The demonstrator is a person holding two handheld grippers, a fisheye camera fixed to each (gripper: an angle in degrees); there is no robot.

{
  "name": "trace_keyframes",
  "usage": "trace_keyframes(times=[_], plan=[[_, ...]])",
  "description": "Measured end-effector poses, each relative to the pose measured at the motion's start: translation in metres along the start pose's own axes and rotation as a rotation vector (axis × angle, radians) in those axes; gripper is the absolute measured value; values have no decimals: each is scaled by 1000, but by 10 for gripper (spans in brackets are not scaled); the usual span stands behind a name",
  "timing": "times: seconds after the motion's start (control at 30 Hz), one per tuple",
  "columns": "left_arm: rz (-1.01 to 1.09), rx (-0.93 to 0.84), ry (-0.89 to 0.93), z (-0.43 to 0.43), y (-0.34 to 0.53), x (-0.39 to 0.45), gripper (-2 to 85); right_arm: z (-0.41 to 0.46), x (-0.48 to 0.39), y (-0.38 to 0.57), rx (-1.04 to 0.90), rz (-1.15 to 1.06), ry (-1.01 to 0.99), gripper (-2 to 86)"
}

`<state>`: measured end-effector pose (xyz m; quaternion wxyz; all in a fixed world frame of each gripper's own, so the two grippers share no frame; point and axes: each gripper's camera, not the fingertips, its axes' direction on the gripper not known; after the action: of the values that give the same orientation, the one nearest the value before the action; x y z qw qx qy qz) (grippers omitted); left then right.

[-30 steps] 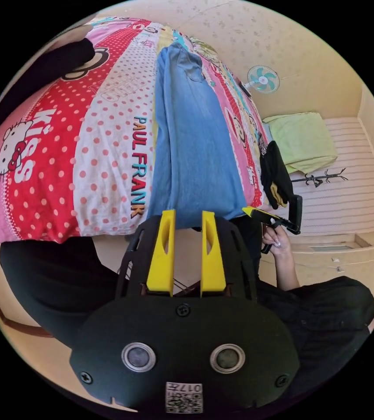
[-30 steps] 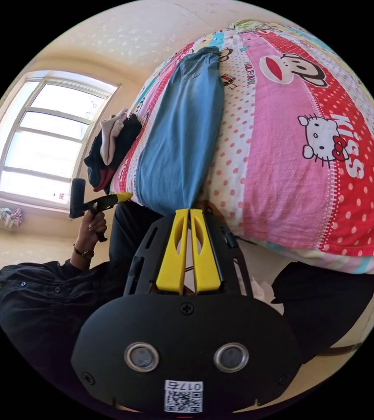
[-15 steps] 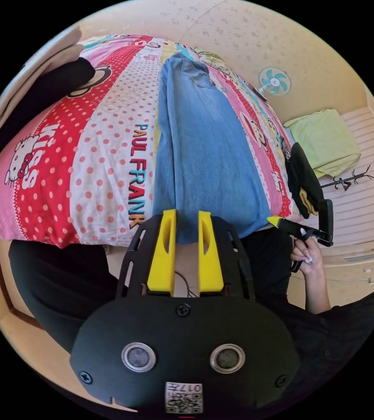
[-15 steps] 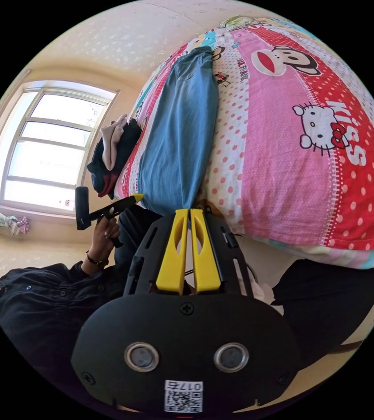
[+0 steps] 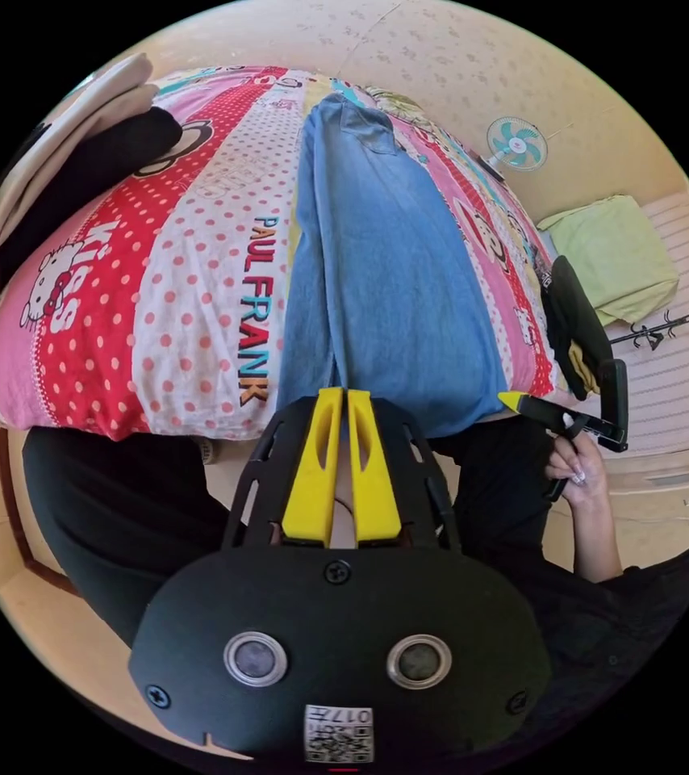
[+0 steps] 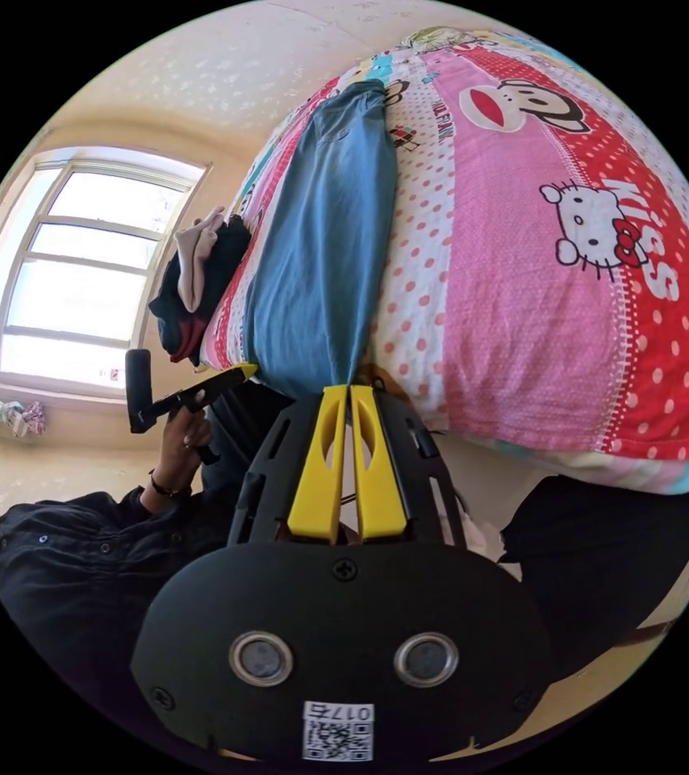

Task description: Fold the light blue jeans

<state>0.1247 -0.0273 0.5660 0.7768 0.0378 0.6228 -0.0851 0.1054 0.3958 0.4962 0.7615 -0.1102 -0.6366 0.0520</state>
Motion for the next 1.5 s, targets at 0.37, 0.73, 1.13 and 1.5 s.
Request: trace_keyframes(times=[0.37, 0.73, 1.13, 1.5], plan=[[-3, -44, 131, -77, -14, -62, 4, -18, -23, -7, -69, -67, -139, 26], [-50, 90, 382, -75, -81, -117, 163, -62, 35, -64, 159, -79, -171, 134], [-72, 116, 521, -50, -65, -142, 147, -18, 34, -41, 136, -18, -442, 129], [22, -59, 637, -67, -51, -156, -1, -42, 11, -9, 61, -18, -486, 20]])
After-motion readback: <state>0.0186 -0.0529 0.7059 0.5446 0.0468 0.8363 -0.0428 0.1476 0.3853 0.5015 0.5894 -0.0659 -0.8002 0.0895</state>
